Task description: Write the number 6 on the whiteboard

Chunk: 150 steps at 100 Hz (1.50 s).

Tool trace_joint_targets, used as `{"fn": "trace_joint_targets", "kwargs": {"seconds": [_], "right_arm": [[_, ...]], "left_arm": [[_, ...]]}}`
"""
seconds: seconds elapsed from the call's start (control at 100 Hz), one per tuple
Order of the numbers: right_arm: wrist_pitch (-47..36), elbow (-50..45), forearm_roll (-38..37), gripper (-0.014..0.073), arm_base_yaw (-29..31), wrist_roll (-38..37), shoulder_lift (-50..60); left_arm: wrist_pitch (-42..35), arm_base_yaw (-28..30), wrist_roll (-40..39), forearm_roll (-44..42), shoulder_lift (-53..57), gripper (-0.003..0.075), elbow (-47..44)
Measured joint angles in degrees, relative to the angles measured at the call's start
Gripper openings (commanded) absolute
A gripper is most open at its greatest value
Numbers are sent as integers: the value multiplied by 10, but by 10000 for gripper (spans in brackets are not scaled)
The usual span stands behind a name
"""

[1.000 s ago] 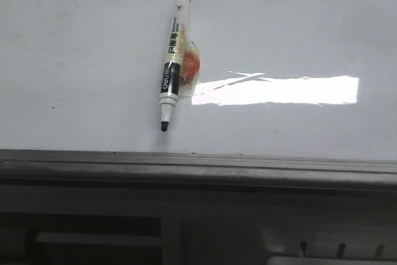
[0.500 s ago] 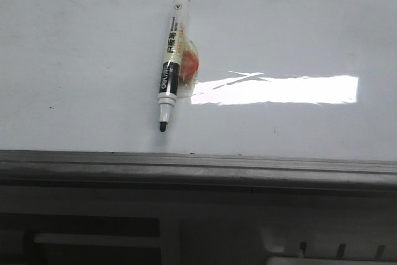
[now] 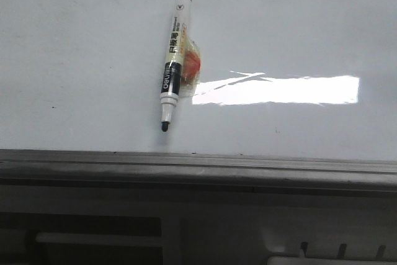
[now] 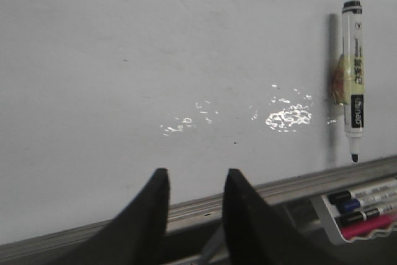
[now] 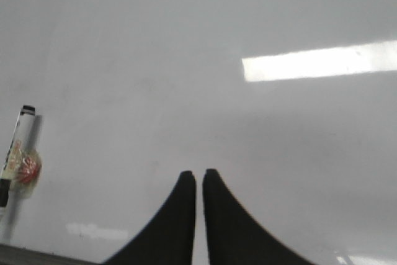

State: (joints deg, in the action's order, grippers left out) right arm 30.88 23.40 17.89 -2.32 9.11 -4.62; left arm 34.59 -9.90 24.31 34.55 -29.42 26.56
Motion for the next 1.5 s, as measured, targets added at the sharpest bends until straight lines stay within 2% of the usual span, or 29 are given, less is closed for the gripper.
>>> {"fn": "trace_joint_targets", "kwargs": {"seconds": [0.04, 0.12, 0.19, 0.24, 0.36, 0.52, 0.66, 0.83, 1.18, 1.22, 1.27, 1.32, 1.37, 1.42, 1.5], "right_arm": [[14, 11, 0, 189, 0, 4, -9], [34, 25, 0, 326, 0, 9, -22], [43, 31, 3, 407, 0, 11, -32], [49, 32, 3, 434, 0, 13, -37], [62, 35, 4, 438, 0, 14, -47], [76, 35, 4, 438, 0, 14, -48], [77, 35, 4, 438, 0, 14, -48], [78, 35, 4, 438, 0, 14, -48], [78, 35, 4, 438, 0, 14, -48], [78, 35, 4, 438, 0, 14, -48], [78, 35, 4, 438, 0, 14, -48], [79, 38, 8, 438, 0, 16, -48], [82, 44, 21, 437, 0, 25, -48], [89, 54, 55, 437, 0, 51, -48], [113, 78, 132, 437, -3, 137, -56]], "left_arm": [[1, -10, 22, 26, -31, 431, 5], [1, -44, 70, 90, -88, 405, 12], [-3, -83, 112, 150, -134, 372, 14], [-16, -118, 127, 179, -165, 367, 14], [-86, -201, 142, 210, -229, 367, 19], [-220, -312, 145, 230, -293, 367, 42], [-318, -378, 145, 244, -343, 367, 61], [-361, -399, 145, 267, -398, 367, 86], [-367, -403, 145, 273, -474, 361, 130], [-365, -405, 145, 274, -478, 335, 131], [-363, -405, 145, 275, -480, 266, 132], [-360, -405, 145, 276, -483, 149, 132], [-354, -405, 145, 278, -484, -20, 133], [-342, -405, 145, 278, -485, -15, 133], [-309, -403, 145, 264, -484, -19, 140]]}}
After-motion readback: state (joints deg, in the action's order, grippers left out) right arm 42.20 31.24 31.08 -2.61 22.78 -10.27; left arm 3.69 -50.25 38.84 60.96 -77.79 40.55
